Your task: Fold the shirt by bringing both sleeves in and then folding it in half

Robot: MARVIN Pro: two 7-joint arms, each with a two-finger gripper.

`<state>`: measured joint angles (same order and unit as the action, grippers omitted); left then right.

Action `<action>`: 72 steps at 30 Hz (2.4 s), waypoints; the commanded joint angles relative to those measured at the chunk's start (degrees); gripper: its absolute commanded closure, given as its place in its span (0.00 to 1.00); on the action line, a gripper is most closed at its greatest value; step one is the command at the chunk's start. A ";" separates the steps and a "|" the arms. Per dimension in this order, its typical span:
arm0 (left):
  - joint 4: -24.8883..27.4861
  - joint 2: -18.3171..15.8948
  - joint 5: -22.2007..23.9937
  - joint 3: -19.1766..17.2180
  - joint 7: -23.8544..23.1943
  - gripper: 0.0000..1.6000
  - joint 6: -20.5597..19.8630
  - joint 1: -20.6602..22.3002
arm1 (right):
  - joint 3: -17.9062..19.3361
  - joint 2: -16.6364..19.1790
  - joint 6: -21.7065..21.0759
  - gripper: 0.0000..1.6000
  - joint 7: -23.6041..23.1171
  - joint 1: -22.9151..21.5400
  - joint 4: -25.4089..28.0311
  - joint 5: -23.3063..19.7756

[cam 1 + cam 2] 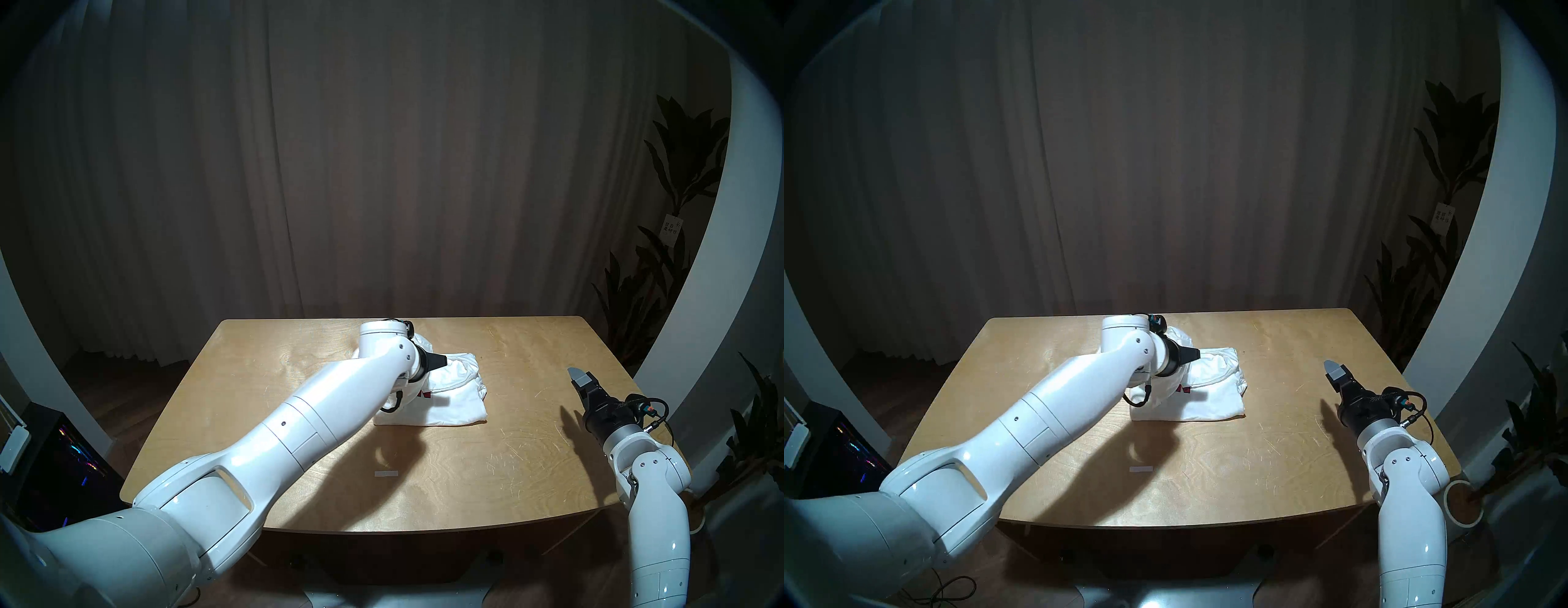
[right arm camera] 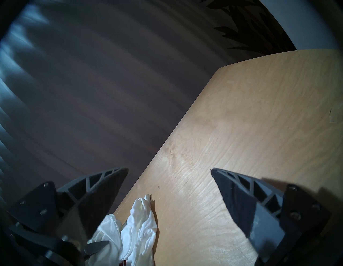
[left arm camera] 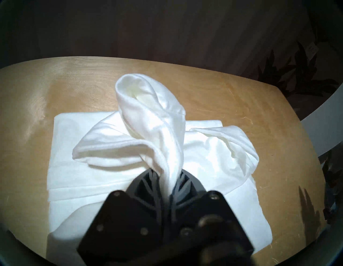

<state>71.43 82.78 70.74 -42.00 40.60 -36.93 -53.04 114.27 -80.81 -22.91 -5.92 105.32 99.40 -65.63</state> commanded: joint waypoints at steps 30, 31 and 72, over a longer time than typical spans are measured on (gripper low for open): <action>-14.64 23.23 7.09 12.04 15.81 0.56 8.03 12.30 | 6.21 1.97 0.46 0.00 -8.63 1.10 -3.90 -3.65; -14.29 23.11 7.46 12.59 15.96 0.55 8.21 12.43 | 6.26 2.12 0.49 0.00 -8.91 1.14 -3.94 -3.57; -14.63 13.41 -0.82 13.20 20.44 0.00 17.49 18.24 | -1.11 6.03 4.27 0.00 -14.12 -3.39 -0.06 5.31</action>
<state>57.31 102.11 73.00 -28.33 58.61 -20.10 -35.97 115.63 -75.07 -19.92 -19.25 104.14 95.86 -61.92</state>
